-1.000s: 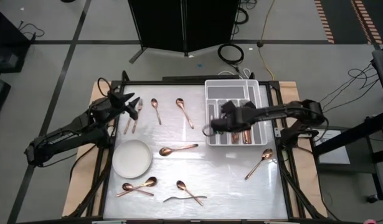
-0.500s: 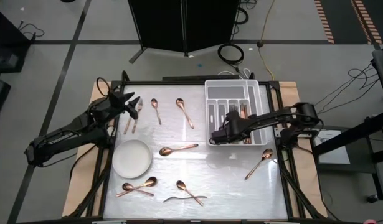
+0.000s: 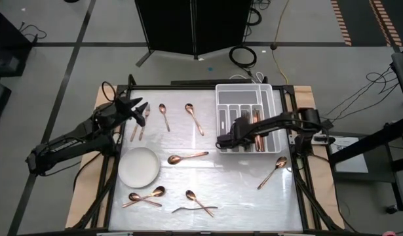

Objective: Sort silverware
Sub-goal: Put the bronze fork into the silverware tray

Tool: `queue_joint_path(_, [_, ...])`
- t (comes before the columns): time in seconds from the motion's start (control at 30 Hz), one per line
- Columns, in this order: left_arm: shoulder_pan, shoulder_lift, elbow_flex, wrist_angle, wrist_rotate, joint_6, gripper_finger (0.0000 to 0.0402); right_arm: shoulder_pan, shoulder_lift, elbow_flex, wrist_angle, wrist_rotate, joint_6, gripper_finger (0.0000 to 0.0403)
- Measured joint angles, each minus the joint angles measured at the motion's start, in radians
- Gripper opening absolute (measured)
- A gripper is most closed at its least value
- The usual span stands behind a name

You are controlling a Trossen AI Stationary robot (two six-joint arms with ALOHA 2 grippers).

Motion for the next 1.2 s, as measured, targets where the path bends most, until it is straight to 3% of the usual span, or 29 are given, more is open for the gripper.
queue_joint_path(0.2, [0.000, 0.000, 0.000, 0.002, 0.002, 0.000, 0.0171, -0.013, 0.013, 0.000, 0.041, -0.002, -0.012, 0.0009])
queue_joint_path(0.5, [0.000, 0.000, 0.000, 0.002, 0.002, 0.000, 0.0171, -0.013, 0.013, 0.011, 0.030, -0.009, -0.075, 0.0066])
queue_joint_path(0.7, [0.000, 0.000, 0.000, 0.001, 0.006, 0.000, 0.0171, -0.013, 0.013, 0.118, -0.107, 0.002, -0.129, 0.0092])
queue_joint_path(0.93, [0.000, 0.000, 0.000, 0.001, 0.011, 0.023, 0.0171, -0.013, 0.013, 0.252, -0.219, 0.013, -0.213, 0.0094])
queue_joint_path(1.2, [0.000, 0.000, 0.000, 0.002, 0.060, 0.046, 0.0171, 0.014, 0.013, 0.391, -0.339, 0.114, -0.218, 0.0093])
